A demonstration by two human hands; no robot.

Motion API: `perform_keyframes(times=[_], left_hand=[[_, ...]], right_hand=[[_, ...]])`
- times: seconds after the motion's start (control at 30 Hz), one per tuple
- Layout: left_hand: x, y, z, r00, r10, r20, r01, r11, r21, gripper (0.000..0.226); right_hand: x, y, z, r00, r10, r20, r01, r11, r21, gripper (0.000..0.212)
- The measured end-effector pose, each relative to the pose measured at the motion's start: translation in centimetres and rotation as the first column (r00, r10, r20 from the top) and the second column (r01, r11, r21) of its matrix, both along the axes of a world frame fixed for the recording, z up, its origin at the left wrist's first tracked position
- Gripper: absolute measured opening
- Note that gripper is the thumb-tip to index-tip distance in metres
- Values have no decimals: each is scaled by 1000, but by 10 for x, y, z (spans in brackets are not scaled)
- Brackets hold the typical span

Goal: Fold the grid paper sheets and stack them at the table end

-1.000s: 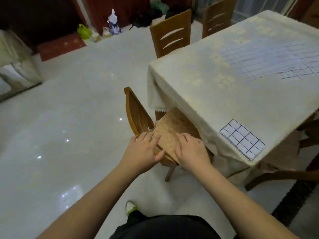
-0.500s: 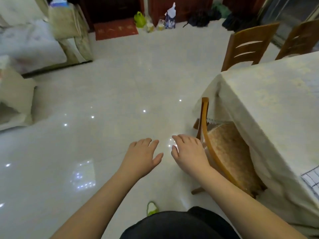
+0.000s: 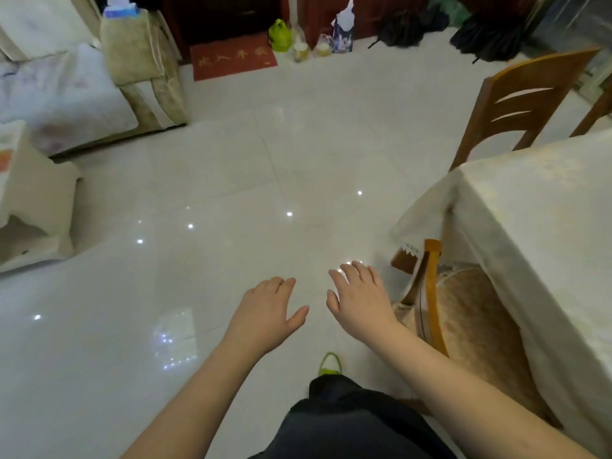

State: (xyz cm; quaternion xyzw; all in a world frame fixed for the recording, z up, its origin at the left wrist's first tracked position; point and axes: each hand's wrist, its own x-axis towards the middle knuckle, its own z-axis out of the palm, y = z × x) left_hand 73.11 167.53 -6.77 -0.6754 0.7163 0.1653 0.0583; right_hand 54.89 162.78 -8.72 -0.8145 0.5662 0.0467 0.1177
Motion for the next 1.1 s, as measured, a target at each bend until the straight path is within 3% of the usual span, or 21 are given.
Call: perform_keyframes(times=[0.27, 0.5, 0.9, 1.1], left_hand=[[18, -96, 8, 997, -24, 69, 27, 999, -36, 88], [46, -186, -3, 993, -74, 91, 85, 989, -117, 59], [119, -358, -10, 964, -266, 23, 267, 956, -120, 66], [109, -437, -13, 930, -367, 23, 367, 919, -148, 62]], right_hand=[[25, -88, 6, 995, 62, 81, -66, 997, 44, 46], [50, -163, 2, 997, -23, 73, 20, 999, 39, 51], [112, -313, 9, 988, -154, 30, 153, 987, 49, 49], [102, -370, 11, 962, -271, 2, 271, 962, 0, 49]])
